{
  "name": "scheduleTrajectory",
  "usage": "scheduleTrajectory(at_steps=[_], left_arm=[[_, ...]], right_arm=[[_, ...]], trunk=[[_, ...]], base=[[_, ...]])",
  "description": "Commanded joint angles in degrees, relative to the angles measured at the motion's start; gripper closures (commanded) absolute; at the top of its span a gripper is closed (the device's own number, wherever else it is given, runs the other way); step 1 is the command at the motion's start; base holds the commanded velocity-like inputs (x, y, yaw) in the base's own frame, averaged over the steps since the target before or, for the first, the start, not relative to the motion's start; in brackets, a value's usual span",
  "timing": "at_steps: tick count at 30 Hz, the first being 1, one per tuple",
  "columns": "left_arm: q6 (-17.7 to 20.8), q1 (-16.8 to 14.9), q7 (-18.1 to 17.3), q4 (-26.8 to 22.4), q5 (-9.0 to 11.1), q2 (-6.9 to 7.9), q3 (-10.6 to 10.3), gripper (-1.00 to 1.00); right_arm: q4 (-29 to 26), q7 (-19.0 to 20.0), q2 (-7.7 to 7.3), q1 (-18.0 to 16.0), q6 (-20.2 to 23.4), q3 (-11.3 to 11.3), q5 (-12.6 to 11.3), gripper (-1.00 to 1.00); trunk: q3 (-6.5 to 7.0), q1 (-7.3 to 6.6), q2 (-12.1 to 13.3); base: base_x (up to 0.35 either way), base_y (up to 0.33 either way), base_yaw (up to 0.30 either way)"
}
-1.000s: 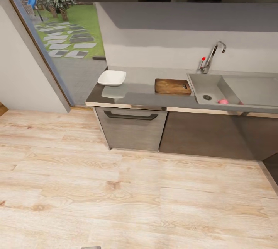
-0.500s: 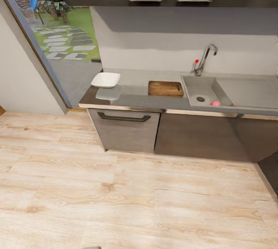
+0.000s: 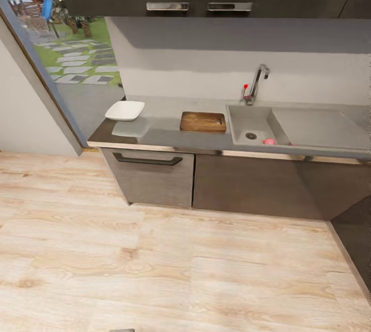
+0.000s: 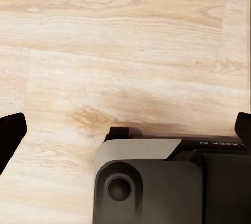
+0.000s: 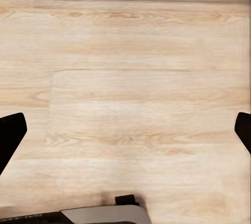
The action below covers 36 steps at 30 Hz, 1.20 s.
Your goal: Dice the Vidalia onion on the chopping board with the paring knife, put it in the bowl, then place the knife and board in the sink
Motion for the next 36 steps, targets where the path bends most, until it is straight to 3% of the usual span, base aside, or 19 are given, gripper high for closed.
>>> scheduleTrajectory(at_steps=[1,29,33,36], left_arm=[[-0.22,-0.04,0.29,0.04,0.57,0.01,-0.52,-1.0],[-0.19,-0.04,0.31,0.1,0.61,0.1,-0.47,-1.0],[0.2,-0.04,0.45,0.1,0.65,-0.3,-0.21,-1.0],[0.69,-0.04,0.59,-0.1,0.6,-1.39,-0.15,-1.0]], right_arm=[[0.04,-0.37,0.03,-0.04,-0.12,-0.23,0.59,-1.0],[0.04,-0.37,-0.02,-0.04,-0.12,-0.29,0.52,-1.0],[0.04,-0.37,-0.05,-0.04,-0.12,-0.37,0.52,-1.0],[0.04,-0.37,-0.09,-0.04,-0.08,-0.44,0.52,-1.0]], trunk=[[0.01,0.03,-0.09],[2.56,0.03,-0.09],[2.93,0.03,-0.09],[3.2,0.03,-0.09]], base=[[0.0,-0.319,0.0],[0.0,-0.294,-0.062],[0.0,-0.029,-0.096],[0.0,-0.006,-0.096]])
